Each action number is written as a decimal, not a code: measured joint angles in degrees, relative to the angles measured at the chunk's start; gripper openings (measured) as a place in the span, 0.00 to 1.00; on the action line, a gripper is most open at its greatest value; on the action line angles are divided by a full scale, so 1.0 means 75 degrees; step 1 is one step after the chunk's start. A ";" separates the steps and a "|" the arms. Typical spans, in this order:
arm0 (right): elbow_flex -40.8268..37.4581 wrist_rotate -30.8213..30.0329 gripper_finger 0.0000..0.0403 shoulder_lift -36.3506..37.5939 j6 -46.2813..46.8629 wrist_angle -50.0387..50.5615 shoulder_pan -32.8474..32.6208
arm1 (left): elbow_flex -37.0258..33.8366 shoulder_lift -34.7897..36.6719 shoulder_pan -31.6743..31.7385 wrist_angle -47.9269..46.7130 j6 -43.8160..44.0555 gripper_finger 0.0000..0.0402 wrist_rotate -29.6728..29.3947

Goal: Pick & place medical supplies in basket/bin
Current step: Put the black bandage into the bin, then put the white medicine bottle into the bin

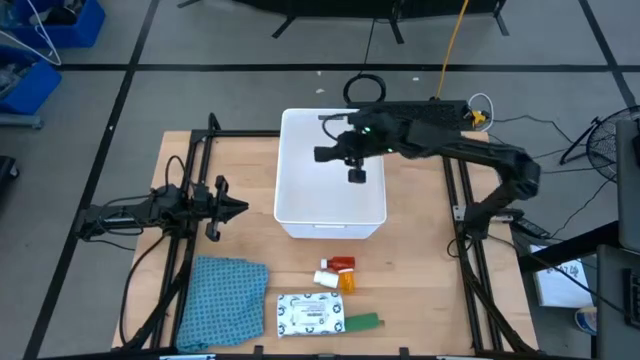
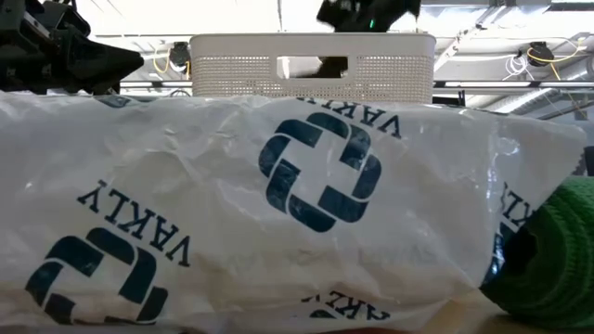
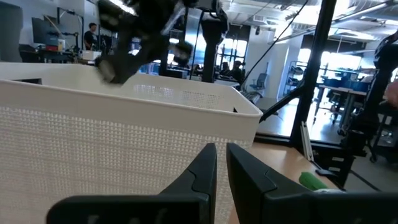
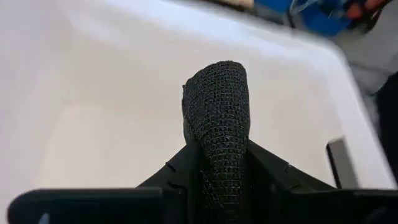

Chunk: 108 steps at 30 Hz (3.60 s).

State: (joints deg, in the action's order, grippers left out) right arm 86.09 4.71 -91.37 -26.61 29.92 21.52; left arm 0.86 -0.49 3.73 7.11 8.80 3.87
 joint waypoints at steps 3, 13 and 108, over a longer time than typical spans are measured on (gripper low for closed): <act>0.0005 -0.0020 0.23 -0.0561 -0.0184 -0.0102 0.0239 | 0.0000 0.0000 0.0001 -0.0002 0.0048 0.10 0.0002; 0.0008 0.0425 0.23 -0.2079 -0.0278 -0.0721 0.0605 | 0.0000 -0.0001 -0.0001 0.0000 0.0020 0.10 -0.0108; -1.0772 0.2403 0.00 0.9406 0.3404 -0.7893 -0.0925 | 0.0000 0.0000 0.0005 0.0015 -0.0825 0.10 -0.0791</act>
State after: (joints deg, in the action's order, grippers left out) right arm 5.30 22.74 -20.83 -1.08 -29.28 14.59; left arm 0.86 -0.48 3.77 7.22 2.61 -2.07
